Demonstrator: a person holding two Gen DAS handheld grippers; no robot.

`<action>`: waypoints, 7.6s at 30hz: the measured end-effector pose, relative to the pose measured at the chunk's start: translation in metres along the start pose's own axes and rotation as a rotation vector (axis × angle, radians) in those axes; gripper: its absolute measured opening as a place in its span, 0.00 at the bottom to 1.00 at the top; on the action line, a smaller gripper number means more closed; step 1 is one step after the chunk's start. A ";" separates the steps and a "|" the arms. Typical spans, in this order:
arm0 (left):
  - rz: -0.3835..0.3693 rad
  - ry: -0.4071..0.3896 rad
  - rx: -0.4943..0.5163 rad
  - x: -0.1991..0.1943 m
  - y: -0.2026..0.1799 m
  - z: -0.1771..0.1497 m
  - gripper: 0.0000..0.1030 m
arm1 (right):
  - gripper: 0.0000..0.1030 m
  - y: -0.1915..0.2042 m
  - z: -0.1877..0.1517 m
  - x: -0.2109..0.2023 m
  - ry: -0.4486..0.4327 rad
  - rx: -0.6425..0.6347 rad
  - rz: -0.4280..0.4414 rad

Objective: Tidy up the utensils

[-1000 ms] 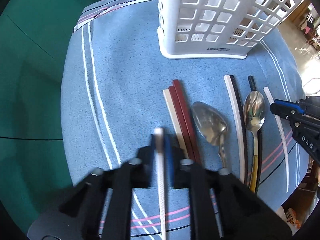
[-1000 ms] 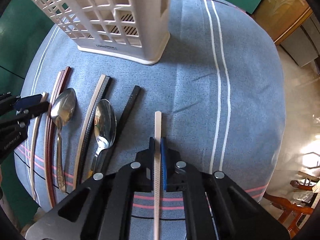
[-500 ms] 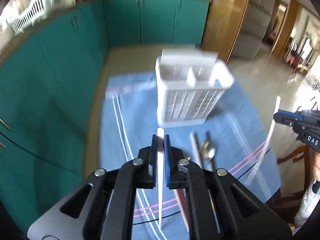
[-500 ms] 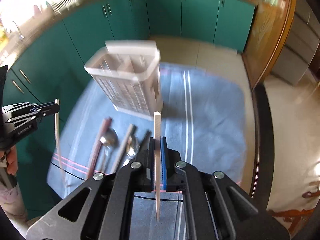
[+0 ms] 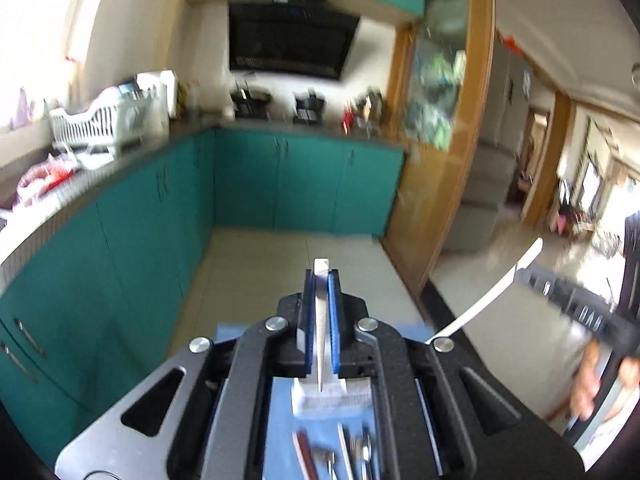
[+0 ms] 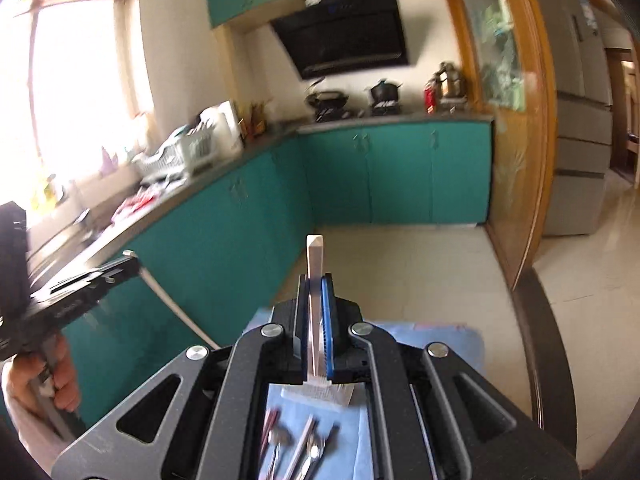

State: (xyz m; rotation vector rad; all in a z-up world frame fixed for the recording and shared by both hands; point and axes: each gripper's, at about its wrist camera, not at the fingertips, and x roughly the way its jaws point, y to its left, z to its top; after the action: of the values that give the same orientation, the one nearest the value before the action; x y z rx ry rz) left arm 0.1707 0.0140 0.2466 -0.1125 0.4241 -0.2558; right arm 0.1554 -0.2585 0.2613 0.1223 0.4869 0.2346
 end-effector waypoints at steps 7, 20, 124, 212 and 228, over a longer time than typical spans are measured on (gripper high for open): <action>0.059 0.020 -0.076 0.073 0.002 -0.029 0.06 | 0.06 -0.010 -0.025 0.072 0.059 0.044 -0.046; 0.090 0.099 -0.086 0.099 0.022 -0.113 0.06 | 0.06 -0.038 -0.107 0.091 0.084 0.129 0.004; 0.277 0.658 0.118 0.098 0.010 -0.364 0.84 | 0.16 -0.034 -0.339 0.090 0.592 0.133 -0.186; 0.094 0.827 0.024 0.154 0.038 -0.323 0.26 | 0.28 -0.011 -0.292 0.168 0.765 -0.089 -0.164; 0.132 0.905 0.118 0.208 0.022 -0.303 0.19 | 0.07 -0.015 -0.274 0.223 0.875 -0.091 -0.135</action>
State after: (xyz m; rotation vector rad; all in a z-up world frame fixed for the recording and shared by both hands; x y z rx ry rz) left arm 0.2311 -0.0376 -0.1134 0.1587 1.3079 -0.1895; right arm 0.2187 -0.2002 -0.0817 -0.1137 1.3475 0.1682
